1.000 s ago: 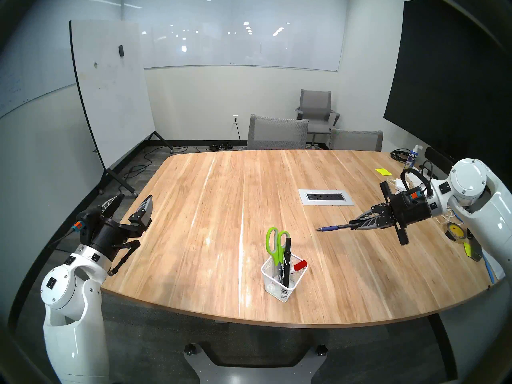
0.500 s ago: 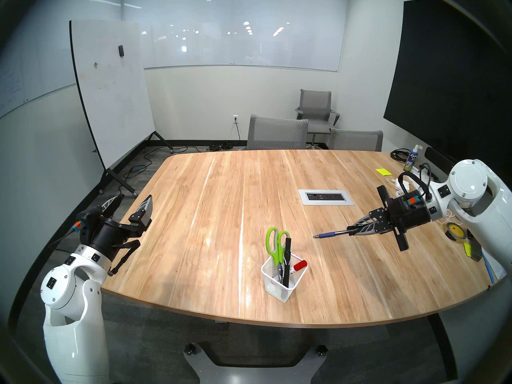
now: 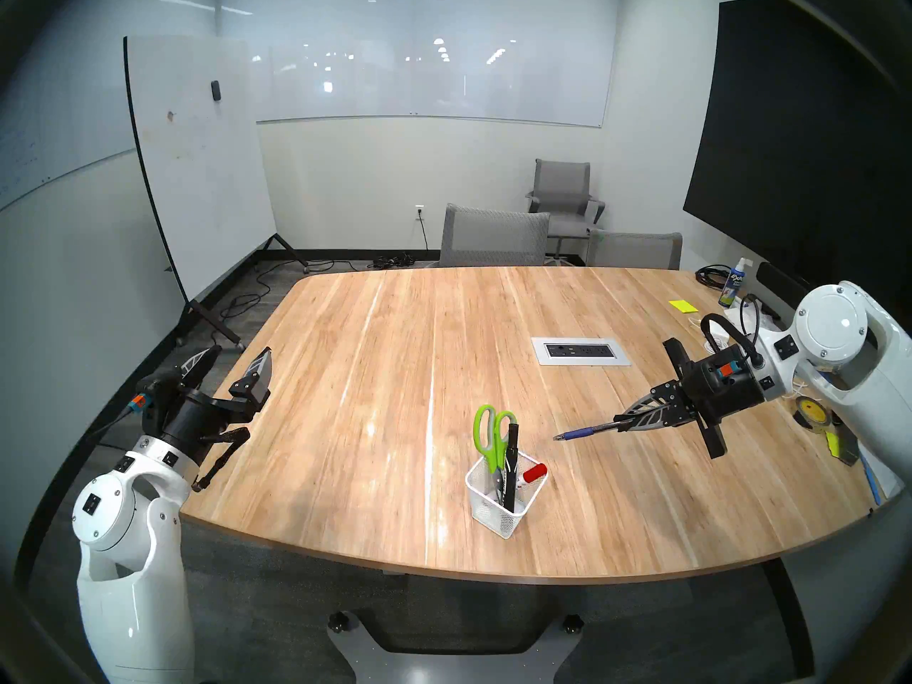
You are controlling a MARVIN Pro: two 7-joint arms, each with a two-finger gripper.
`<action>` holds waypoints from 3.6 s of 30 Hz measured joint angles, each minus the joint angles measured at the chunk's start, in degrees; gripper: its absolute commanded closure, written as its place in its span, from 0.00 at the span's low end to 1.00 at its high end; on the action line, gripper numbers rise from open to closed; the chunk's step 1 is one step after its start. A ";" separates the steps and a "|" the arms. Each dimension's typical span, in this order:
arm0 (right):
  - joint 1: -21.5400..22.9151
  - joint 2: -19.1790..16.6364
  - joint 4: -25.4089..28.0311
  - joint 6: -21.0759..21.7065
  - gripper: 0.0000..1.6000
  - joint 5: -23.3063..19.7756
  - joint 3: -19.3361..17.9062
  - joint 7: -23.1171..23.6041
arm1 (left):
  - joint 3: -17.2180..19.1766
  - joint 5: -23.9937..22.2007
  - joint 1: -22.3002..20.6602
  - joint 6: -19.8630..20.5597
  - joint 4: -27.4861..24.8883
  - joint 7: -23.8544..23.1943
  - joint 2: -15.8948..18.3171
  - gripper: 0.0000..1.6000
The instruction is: Place the pen, the marker, and the scissors into the pen holder
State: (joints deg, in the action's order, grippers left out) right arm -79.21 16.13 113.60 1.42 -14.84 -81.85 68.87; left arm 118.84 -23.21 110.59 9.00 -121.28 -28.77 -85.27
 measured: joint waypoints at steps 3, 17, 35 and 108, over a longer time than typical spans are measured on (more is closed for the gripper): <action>1.14 0.89 0.19 0.52 1.00 0.98 1.63 0.45 | 0.00 0.00 0.00 0.00 0.00 0.00 0.00 0.00; 7.03 5.41 0.84 2.90 1.00 5.03 7.20 3.99 | 0.00 0.00 -0.01 0.00 0.02 -0.01 -0.01 0.00; 13.91 11.29 0.85 5.07 1.00 10.22 12.92 7.96 | 0.01 0.02 -0.01 0.01 0.01 -0.02 -0.02 0.00; 24.38 21.52 5.12 -5.02 1.00 30.99 25.66 13.01 | 0.04 0.06 -0.03 0.03 -0.01 -0.06 -0.07 0.00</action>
State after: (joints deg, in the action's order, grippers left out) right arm -54.83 37.65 118.71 -3.60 16.15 -56.19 81.88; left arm 118.88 -23.16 110.55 9.03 -121.29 -28.83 -85.34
